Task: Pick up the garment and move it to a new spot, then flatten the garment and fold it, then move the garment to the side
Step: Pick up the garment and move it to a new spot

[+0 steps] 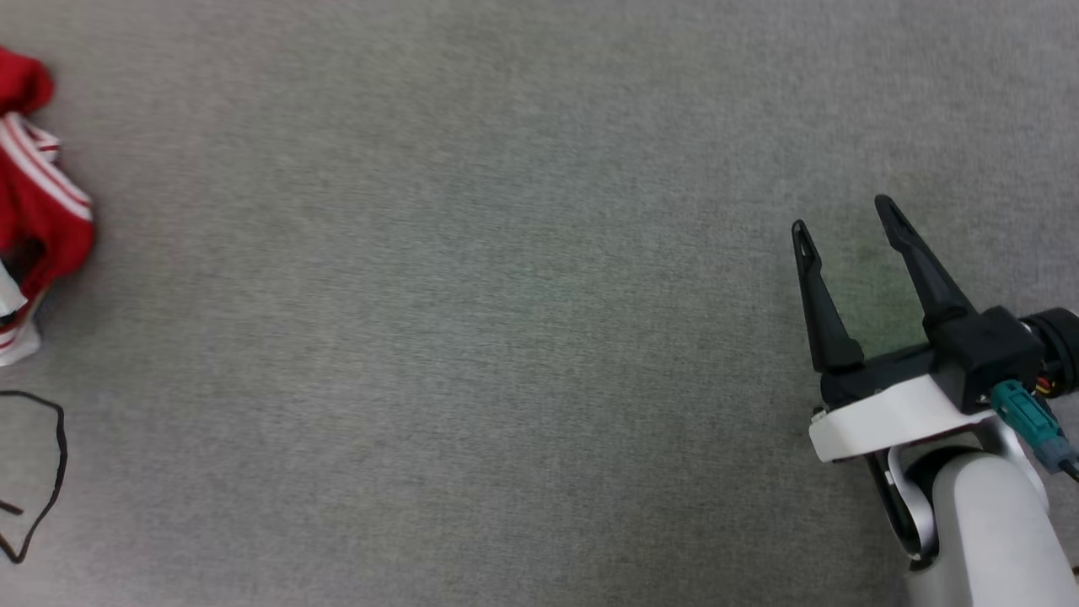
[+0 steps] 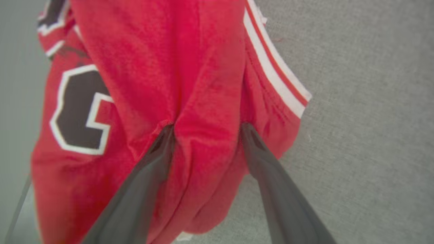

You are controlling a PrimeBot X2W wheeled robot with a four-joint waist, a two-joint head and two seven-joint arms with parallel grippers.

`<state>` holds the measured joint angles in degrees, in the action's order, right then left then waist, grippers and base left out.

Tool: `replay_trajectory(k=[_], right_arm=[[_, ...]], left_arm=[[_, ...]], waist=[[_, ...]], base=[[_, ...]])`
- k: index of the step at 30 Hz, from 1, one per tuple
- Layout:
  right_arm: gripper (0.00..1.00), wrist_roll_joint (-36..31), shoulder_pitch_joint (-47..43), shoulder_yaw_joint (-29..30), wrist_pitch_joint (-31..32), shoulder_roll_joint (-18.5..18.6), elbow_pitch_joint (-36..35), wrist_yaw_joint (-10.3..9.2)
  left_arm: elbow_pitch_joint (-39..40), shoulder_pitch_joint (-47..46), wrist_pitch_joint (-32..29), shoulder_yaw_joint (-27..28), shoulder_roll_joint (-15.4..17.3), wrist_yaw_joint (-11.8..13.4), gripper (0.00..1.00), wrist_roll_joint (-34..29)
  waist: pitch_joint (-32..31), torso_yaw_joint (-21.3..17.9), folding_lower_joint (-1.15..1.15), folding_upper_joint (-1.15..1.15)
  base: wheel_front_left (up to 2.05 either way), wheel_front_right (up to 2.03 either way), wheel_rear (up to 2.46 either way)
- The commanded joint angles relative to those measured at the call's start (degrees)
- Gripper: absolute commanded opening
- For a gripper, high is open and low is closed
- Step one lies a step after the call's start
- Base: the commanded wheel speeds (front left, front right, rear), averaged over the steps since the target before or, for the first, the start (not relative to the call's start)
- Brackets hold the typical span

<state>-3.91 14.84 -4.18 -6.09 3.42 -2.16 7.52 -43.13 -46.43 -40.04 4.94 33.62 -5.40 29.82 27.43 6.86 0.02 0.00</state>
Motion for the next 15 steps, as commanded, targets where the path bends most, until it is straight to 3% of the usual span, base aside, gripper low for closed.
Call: replay_trajectory(k=[1,6,7,8,9,15], right_arm=[[1.0,0.43,1.5,-0.16,-0.49,0.04,-0.08,-0.06],[1.0,0.68,2.12,-0.21,-0.71,0.09,0.72,-0.06],[1.0,0.64,2.17,-0.23,-0.68,0.13,0.88,-0.06],[1.0,0.68,2.16,-0.18,-0.6,0.19,0.98,-0.06],[1.0,0.7,2.17,-0.21,-0.54,0.27,1.16,-0.06],[1.0,1.03,2.06,-0.66,-0.66,0.55,2.17,-0.06]], left_arm=[[-1.39,1.16,-0.8,0.84,0.4,0.8,1.0,0.83],[-5.62,3.97,-1.38,2.14,-0.99,2.09,1.0,2.61],[-6.31,4.28,-1.59,2.03,-1.55,2.15,0.53,2.71],[-6.46,4.27,-0.68,2.01,-1.8,2.32,0.22,2.57],[-6.5,4.17,0.35,2.06,-1.93,2.47,0.0,2.37],[-4.45,0.77,11.0,1.08,0.31,3.83,0.0,-1.26]], waist=[[3.55,-2.95,-0.02,0.0],[4.58,-2.96,-0.02,0.0],[4.56,-2.8,-0.02,0.0],[4.5,-2.59,-0.02,0.0],[4.33,-2.38,-0.02,0.0],[1.0,-1.17,-0.02,0.0]], base=[[0.0,0.0,0.0],[0.0,0.0,0.0],[0.0,0.0,0.0],[0.0,0.0,0.0],[0.0,0.0,0.0],[0.0,0.0,0.0]])
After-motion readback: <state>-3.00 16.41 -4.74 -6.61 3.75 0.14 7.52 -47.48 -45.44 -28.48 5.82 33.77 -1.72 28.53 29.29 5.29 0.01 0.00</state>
